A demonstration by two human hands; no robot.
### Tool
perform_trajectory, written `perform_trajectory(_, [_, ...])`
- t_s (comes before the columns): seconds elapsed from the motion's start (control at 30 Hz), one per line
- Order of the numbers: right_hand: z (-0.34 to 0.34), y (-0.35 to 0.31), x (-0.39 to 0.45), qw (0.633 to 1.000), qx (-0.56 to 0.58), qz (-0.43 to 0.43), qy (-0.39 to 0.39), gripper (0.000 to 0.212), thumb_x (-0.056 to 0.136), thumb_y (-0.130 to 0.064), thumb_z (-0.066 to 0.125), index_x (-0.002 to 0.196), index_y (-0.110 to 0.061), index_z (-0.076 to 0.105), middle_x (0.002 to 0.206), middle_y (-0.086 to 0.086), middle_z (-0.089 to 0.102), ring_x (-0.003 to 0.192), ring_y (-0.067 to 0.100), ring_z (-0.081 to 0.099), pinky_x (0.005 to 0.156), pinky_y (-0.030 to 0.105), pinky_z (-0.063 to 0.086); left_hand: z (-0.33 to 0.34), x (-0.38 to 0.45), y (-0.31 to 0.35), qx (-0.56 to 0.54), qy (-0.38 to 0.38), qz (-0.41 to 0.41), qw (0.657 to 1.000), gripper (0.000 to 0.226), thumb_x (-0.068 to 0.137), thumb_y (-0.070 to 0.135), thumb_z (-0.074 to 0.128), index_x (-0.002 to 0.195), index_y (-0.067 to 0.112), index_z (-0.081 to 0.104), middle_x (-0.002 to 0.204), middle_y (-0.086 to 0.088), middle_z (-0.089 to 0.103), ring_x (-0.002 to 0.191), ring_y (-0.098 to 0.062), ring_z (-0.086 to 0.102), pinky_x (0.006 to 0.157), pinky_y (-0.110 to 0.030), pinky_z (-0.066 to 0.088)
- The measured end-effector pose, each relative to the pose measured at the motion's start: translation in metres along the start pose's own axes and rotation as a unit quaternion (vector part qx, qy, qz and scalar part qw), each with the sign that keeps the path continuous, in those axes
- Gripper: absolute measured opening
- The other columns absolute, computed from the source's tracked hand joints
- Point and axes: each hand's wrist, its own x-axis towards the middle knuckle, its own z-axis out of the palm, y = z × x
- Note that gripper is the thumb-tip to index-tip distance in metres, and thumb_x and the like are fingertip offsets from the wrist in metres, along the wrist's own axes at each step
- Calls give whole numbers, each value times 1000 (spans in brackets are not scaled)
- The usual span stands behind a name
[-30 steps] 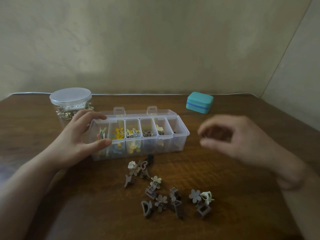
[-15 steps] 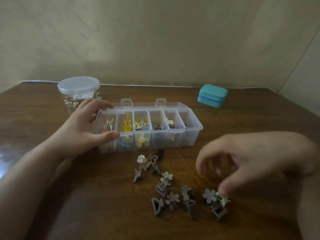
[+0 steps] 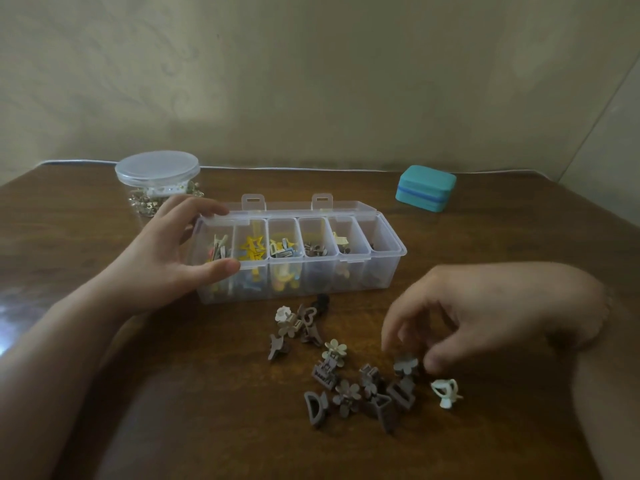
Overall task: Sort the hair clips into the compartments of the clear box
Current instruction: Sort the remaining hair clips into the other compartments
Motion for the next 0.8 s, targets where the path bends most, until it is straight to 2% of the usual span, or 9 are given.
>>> perform_trajectory(0.07, [6, -3, 6, 999, -33, 18, -36, 37, 86, -24, 69, 113, -46, 60, 104, -15, 60, 90, -2, 57, 72, 20, 53, 0, -1, 0, 3, 0, 1, 1000, 79, 53, 84, 64, 117, 40, 53, 122, 26, 44, 120, 10, 42, 100, -22, 34])
perform_trajectory(0.23, [5, 5, 7, 997, -66, 2, 41, 23, 85, -30, 69, 102, -43, 61, 99, -19, 59, 91, -3, 57, 76, 25, 53, 0, 0, 0, 3, -1, -3, 1000, 80, 52, 84, 64, 117, 39, 53, 122, 26, 43, 120, 9, 43, 100, -23, 35])
perform_trajectory(0.33, [-6, 11, 1, 956, 5, -81, 282, 20, 80, -31, 73, 97, -37, 65, 90, -18, 64, 80, 2, 61, 65, 13, 46, 1, 1, 0, 3, 2, 3, 1000, 81, 53, 84, 64, 118, 37, 54, 122, 24, 44, 121, 8, 43, 101, -25, 35])
perform_trajectory(0.43, [-7, 18, 15, 837, 118, -96, 525, 17, 79, -25, 76, 92, -31, 68, 73, -8, 64, 65, 7, 58, 60, 14, 44, 1, 1, 0, 3, 4, 6, 1000, 82, 54, 84, 64, 119, 35, 54, 122, 23, 45, 123, 5, 43, 102, -26, 35])
perform_trajectory(0.6, [-9, 30, 24, 796, 73, -5, 600, 11, 79, -32, 75, 86, -26, 68, 70, -5, 63, 61, 13, 54, 61, 22, 46, 0, 1, -1, 9, 2, 0, 1000, 84, 53, 83, 65, 121, 35, 54, 123, 22, 44, 122, 7, 43, 102, -24, 35])
perform_trajectory(0.63, [-12, 27, 13, 800, 72, -23, 595, 13, 78, -33, 75, 78, -23, 67, 70, -4, 63, 61, 14, 55, 59, 20, 45, 0, 0, -2, 9, 5, 0, 1000, 84, 53, 83, 65, 121, 34, 54, 123, 22, 44, 123, 6, 43, 103, -25, 35])
perform_trajectory(0.7, [-15, 19, -9, 881, 60, -47, 467, 19, 73, -40, 76, 73, -24, 66, 74, -7, 65, 64, 9, 58, 58, 14, 43, 1, 0, -3, 9, 9, 0, 1000, 84, 54, 83, 65, 120, 34, 54, 123, 20, 45, 123, 4, 44, 105, -27, 35])
perform_trajectory(0.77, [-12, 12, -20, 982, 31, -10, 189, 23, 71, -43, 78, 90, -36, 66, 90, -14, 66, 80, 4, 63, 71, 18, 50, 1, 0, -4, 10, 9, 1, 1000, 83, 55, 83, 65, 120, 34, 54, 123, 18, 45, 123, 4, 44, 105, -28, 34])
perform_trajectory(0.8, [-9, 10, -21, 998, 15, 22, 65, 33, 72, -41, 79, 100, -44, 62, 100, -18, 63, 86, 3, 63, 77, 25, 54, 1, 0, -4, 12, 8, 1, 1000, 82, 55, 83, 65, 120, 34, 54, 123, 19, 45, 123, 4, 43, 105, -28, 34])
